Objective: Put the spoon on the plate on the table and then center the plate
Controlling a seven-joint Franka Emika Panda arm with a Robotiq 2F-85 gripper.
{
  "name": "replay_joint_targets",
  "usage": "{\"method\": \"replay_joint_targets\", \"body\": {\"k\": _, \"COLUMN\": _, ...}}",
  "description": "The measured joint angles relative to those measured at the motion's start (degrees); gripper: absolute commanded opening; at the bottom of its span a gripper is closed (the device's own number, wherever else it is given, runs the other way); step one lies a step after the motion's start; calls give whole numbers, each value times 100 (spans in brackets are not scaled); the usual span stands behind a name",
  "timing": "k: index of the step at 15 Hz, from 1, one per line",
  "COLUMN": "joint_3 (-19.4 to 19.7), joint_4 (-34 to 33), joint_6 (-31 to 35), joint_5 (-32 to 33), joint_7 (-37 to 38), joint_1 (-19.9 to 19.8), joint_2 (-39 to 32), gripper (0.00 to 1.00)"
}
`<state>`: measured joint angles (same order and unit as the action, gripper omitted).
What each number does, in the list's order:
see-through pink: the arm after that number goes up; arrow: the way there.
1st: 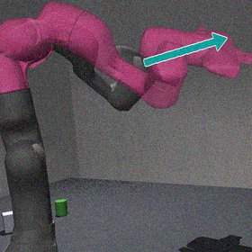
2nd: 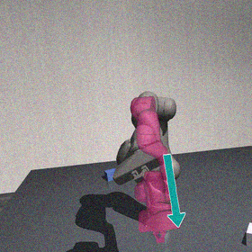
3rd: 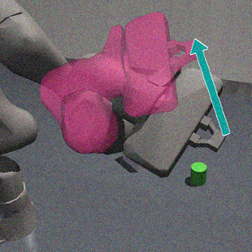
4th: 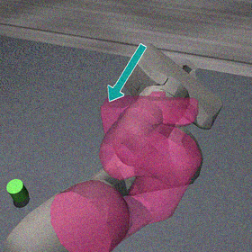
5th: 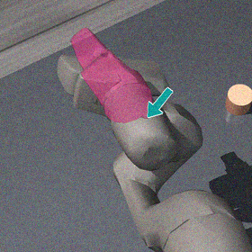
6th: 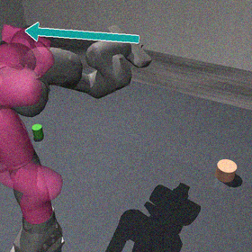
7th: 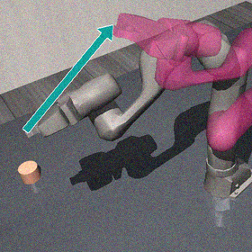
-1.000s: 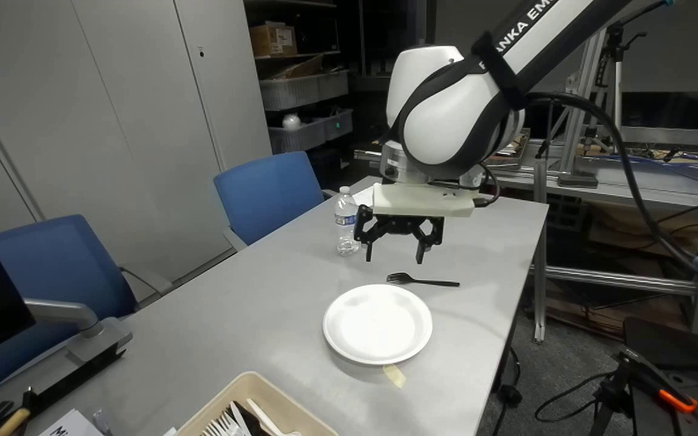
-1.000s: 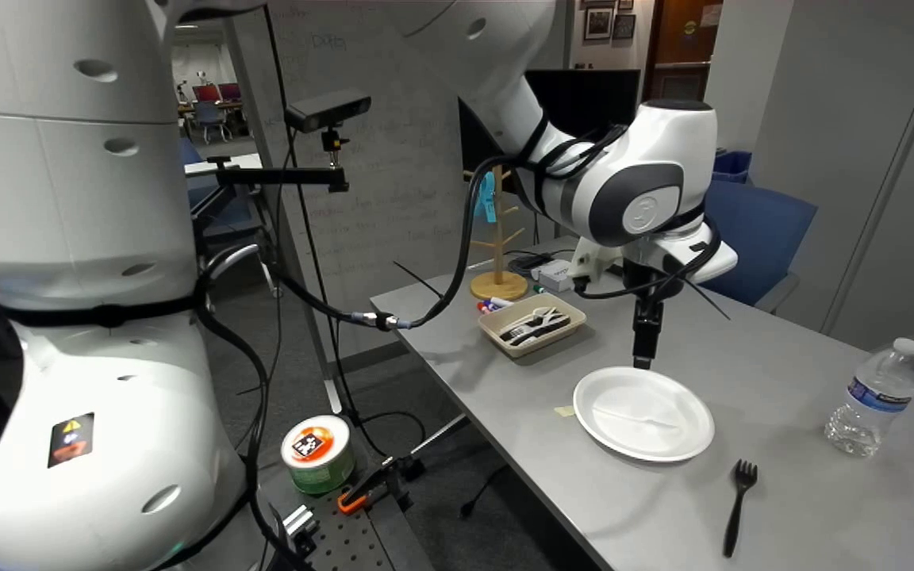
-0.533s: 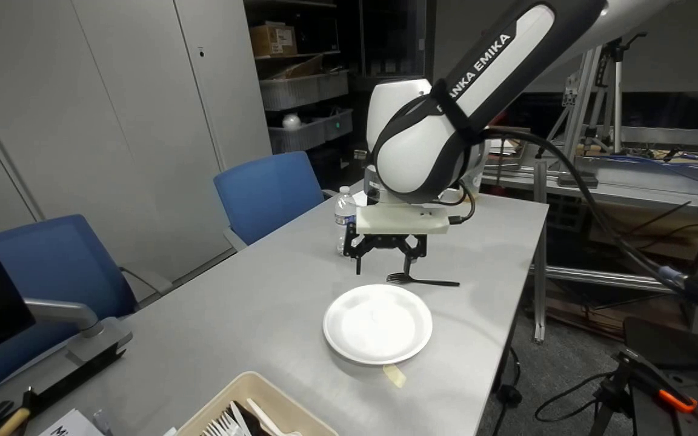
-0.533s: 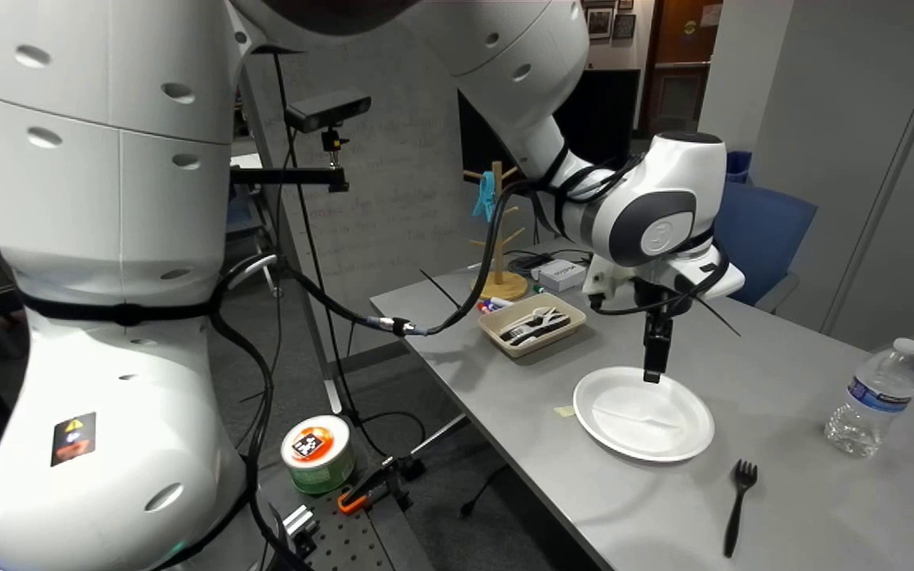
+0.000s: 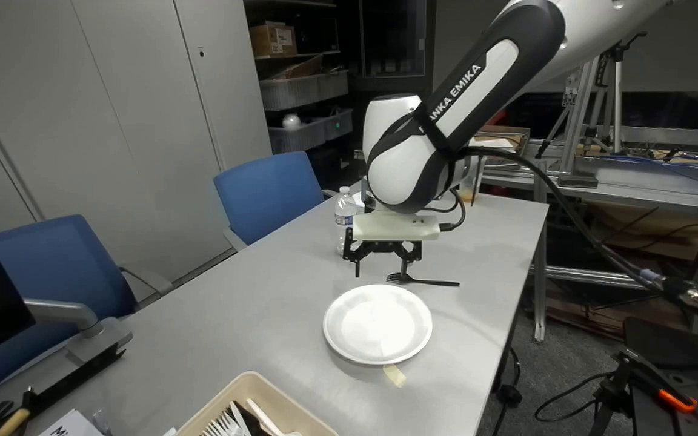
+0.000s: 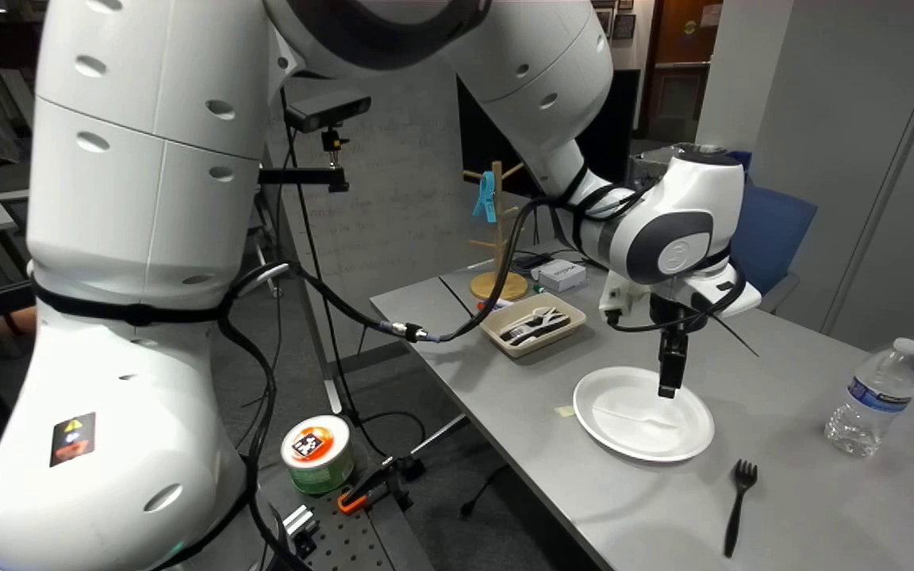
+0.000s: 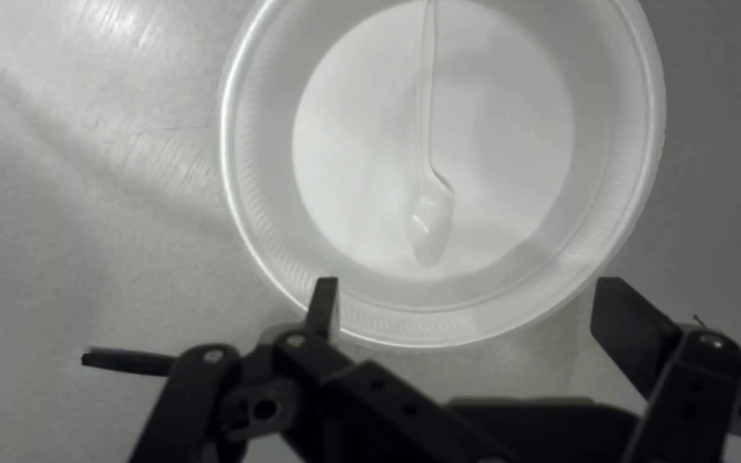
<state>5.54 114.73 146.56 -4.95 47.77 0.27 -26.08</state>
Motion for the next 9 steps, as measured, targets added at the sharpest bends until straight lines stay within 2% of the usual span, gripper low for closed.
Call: {"method": "replay_joint_targets", "body": {"k": 9, "joint_3": -3, "joint_4": -308, "joint_6": 227, "joint_5": -472, "joint_7": -335, "joint_1": -63, "joint_2": -674, "gripper": 100}}
